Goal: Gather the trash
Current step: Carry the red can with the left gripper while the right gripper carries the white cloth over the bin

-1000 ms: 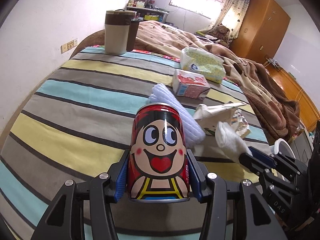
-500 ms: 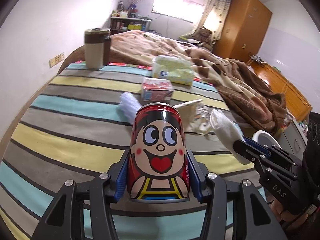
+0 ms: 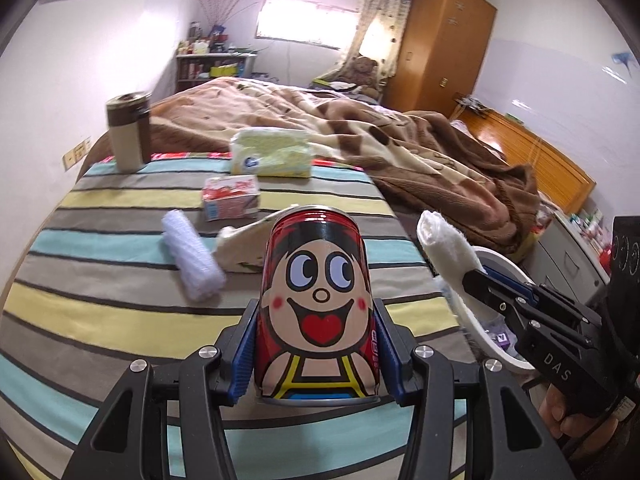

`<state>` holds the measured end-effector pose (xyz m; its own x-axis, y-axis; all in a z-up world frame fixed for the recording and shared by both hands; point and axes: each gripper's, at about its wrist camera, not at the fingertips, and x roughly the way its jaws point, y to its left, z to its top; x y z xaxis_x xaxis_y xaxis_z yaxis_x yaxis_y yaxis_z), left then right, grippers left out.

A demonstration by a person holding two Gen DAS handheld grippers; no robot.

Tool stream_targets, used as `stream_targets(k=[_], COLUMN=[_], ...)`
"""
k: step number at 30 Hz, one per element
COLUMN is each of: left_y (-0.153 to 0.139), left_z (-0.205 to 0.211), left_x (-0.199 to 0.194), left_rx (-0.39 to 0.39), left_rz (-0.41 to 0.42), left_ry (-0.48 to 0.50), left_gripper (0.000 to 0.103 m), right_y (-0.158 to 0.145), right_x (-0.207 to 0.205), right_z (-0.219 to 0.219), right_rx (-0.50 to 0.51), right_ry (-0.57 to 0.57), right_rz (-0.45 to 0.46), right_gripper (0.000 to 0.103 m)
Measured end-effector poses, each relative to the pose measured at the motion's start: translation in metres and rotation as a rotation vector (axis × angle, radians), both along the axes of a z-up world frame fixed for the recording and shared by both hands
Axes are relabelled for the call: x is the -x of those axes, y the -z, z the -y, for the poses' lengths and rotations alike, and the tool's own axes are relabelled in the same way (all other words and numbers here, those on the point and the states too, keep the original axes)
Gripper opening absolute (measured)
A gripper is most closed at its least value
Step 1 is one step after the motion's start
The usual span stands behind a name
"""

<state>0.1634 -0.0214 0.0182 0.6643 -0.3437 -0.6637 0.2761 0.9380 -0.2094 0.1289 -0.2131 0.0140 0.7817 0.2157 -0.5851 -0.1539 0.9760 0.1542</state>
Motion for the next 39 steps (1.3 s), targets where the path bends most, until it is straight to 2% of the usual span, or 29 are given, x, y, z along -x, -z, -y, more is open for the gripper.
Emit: stream_targets(k=[18,31,39], left_y=[-0.012,-0.002,0.011], left_z=[0.105,0.176,0.213], left_x=[0.010,0.012,0.012], left_rx=[-0.031,-0.041,-0.052], left_rz=[0.046,0.034,0.009], left_ry=[0.195,0.328,0.390], left_gripper=[0.052,0.052,0.052], right_y=[-0.002,0.009,0.022], right_x=[0.025,0.038,0.038], right_z=[0.077,0.124,0.140], right_rx=[0.006,0.026,0.029], right_ry=[0.246,0.421,0.462], right_rz=[0.019,-0.019,-0.065], right_gripper=[0.018,0.018,0.018])
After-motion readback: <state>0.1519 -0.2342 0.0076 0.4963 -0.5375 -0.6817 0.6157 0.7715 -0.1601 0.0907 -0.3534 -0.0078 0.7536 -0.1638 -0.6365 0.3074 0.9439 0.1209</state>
